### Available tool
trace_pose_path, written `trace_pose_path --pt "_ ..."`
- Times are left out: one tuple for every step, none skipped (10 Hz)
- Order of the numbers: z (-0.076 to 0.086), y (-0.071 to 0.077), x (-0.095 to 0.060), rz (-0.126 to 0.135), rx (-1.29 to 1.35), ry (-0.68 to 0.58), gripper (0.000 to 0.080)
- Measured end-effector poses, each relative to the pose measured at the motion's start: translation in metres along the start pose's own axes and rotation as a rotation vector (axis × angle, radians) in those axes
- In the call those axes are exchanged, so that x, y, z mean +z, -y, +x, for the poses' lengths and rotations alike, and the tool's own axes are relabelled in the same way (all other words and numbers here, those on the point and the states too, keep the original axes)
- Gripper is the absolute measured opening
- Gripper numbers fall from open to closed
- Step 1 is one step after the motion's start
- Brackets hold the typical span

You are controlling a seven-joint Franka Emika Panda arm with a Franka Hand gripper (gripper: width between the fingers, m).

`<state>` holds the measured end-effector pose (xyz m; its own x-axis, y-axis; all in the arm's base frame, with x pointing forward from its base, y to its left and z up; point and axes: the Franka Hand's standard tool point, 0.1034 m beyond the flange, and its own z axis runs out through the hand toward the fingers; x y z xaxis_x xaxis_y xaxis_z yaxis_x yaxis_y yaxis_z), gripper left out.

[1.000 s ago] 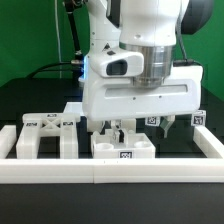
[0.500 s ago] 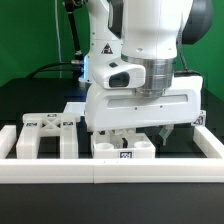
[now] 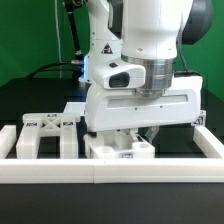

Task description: Assemble chair

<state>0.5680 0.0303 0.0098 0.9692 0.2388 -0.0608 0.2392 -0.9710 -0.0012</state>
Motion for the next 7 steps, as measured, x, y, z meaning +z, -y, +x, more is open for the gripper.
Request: trace_pose_path --pt "0.0 0.0 0.0 0.0 0.0 0.0 0.0034" --pt "0.0 0.0 0.0 0.0 0.0 0.0 0.0034" --pt "0.0 0.0 0.0 0.0 0.0 0.0 0.0034" --pt "0.0 0.0 0.0 0.0 0.0 0.0 0.0034" --pt "0.0 0.0 0.0 0.0 0.0 0.0 0.0034" --pt "0.0 0.0007 0.0 0.002 0.009 0.001 0.0034" --pt "0.001 0.0049 -0.0005 0.007 0.044 0.004 0.0034"
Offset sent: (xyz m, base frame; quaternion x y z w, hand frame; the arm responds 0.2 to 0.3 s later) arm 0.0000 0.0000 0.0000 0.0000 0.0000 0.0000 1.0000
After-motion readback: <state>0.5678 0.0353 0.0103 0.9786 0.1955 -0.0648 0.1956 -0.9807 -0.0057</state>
